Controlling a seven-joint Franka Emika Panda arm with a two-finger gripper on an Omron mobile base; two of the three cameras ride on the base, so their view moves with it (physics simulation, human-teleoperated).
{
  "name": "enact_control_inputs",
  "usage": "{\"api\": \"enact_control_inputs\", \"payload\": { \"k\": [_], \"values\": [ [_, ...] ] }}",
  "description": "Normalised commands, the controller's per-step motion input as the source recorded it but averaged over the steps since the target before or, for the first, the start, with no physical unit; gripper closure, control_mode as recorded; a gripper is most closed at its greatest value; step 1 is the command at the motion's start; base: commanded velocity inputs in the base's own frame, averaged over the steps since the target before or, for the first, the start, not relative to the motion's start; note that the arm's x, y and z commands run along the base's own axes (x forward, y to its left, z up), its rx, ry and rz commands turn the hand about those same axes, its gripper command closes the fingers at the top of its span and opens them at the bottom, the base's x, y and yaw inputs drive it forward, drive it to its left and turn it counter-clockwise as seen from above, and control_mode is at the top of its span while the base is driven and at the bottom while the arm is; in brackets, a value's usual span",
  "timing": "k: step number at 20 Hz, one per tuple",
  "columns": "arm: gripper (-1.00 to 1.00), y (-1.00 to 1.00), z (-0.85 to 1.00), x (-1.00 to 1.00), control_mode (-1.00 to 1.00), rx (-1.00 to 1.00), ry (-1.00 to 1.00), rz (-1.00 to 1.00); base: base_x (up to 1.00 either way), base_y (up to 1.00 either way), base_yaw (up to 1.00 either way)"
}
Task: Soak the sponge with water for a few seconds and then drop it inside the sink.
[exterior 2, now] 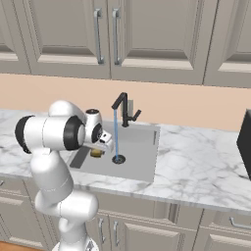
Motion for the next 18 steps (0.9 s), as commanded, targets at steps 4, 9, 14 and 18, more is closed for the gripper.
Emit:
{"api": "enact_control_inputs", "payload": {
  "k": [4, 9, 14, 18],
  "values": [
    [1.0, 0.0, -0.34, 0.0, -1.0, -0.01, -0.05, 0.0, 0.0, 0.0, 0.0],
    [1.0, 0.0, -0.25, 0.0, -1.0, -0.01, -0.08, 0.0, 0.0, 0.0, 0.0],
    [1.0, 0.0, -0.23, 0.0, -1.0, -0.02, -0.06, 0.0, 0.0, 0.0, 0.0],
    [1.0, 0.01, -0.24, 0.0, -1.0, -0.01, -0.04, 0.0, 0.0, 0.0, 0.0]
  ]
}}
